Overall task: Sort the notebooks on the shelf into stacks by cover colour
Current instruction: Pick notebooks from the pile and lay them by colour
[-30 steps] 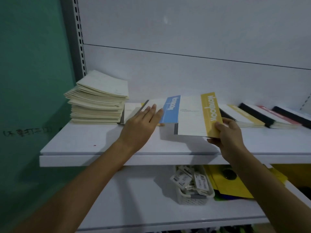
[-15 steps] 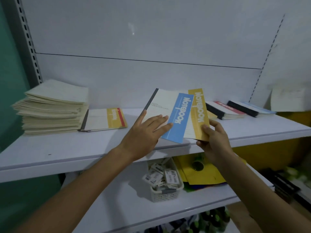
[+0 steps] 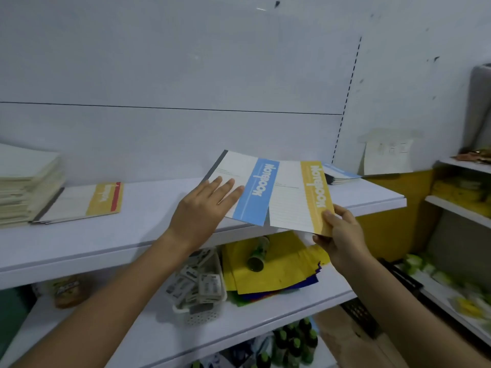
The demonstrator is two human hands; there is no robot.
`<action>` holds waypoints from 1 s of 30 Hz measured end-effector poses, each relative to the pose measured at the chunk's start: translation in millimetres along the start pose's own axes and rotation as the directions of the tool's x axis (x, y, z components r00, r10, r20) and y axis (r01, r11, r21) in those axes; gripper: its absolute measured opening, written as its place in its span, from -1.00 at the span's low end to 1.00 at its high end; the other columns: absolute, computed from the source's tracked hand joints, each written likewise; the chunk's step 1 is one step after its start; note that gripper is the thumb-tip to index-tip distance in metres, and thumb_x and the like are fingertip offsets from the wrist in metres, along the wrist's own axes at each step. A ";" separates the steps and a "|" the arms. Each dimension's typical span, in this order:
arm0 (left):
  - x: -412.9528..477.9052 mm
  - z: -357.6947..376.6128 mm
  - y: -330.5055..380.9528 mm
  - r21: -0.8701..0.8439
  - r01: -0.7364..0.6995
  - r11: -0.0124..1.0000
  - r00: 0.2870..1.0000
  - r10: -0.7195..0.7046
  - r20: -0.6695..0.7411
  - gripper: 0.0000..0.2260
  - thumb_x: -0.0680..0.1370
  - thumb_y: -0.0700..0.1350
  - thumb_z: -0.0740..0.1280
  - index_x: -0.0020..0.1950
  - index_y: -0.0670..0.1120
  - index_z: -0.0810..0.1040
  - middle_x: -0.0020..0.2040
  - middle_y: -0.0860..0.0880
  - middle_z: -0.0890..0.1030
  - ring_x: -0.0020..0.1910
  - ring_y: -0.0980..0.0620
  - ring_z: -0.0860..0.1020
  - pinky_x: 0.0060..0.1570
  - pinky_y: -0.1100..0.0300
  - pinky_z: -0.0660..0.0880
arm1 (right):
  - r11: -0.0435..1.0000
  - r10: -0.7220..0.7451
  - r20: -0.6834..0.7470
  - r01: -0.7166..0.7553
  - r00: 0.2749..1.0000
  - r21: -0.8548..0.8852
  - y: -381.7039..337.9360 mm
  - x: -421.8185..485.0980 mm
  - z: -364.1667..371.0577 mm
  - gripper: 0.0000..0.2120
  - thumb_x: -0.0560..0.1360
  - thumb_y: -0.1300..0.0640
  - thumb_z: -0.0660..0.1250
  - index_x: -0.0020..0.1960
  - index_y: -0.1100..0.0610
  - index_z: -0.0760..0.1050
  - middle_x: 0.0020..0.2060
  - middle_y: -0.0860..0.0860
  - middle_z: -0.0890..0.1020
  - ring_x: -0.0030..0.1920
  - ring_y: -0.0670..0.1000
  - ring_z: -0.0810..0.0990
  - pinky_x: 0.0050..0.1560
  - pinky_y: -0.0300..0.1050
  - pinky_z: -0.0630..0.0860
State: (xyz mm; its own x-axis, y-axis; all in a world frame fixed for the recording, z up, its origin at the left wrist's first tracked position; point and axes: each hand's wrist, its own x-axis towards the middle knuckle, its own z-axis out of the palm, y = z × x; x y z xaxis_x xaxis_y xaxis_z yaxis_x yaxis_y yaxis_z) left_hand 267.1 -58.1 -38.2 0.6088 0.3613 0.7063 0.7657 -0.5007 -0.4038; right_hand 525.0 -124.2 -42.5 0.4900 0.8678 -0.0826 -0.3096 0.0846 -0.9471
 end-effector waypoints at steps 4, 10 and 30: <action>-0.7 6.0 17.5 0.014 0.084 0.996 0.995 -0.085 0.044 -0.34 0.18 -0.49 0.49 0.26 -0.20 0.55 0.16 -0.22 0.61 0.09 -0.22 0.62 -0.03 -0.08 0.58 | 1.000 0.018 -0.005 -0.019 1.000 -0.025 -3.3 22.1 -44.7 -0.81 0.61 0.19 0.20 0.22 0.07 0.41 -0.06 0.08 0.58 -0.15 0.06 0.55 -0.32 -0.08 0.48; -1.3 14.9 26.0 0.023 0.166 0.986 0.983 -0.167 0.080 -0.34 0.17 -0.52 0.45 0.26 -0.21 0.56 0.15 -0.22 0.62 0.08 -0.23 0.62 -0.04 -0.10 0.58 | 0.996 0.062 0.035 -0.060 0.997 -0.061 4.7 54.6 -52.6 -0.81 0.62 0.19 0.19 0.23 0.08 0.41 -0.08 0.07 0.57 -0.13 0.06 0.53 -0.28 -0.06 0.49; 32.9 115.1 -109.3 0.031 0.241 0.970 0.961 -0.235 -0.144 -0.58 0.46 -0.35 0.12 0.19 -0.11 0.62 0.10 -0.07 0.66 0.01 -0.07 0.65 -0.16 0.12 0.57 | 0.943 -0.002 0.222 0.076 0.975 -0.325 25.2 214.7 150.0 -0.85 0.60 0.20 0.19 0.14 0.18 0.44 -0.09 0.09 0.55 -0.10 0.09 0.57 -0.21 -0.04 0.63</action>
State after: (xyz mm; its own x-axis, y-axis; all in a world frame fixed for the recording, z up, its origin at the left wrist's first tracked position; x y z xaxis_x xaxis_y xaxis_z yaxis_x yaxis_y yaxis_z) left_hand 227.3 99.0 -37.7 0.3759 0.3516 0.8574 0.8960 -0.3740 -0.2394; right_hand 500.2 137.6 -37.6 0.2972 0.9548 -0.0094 0.0108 -0.0132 -0.9999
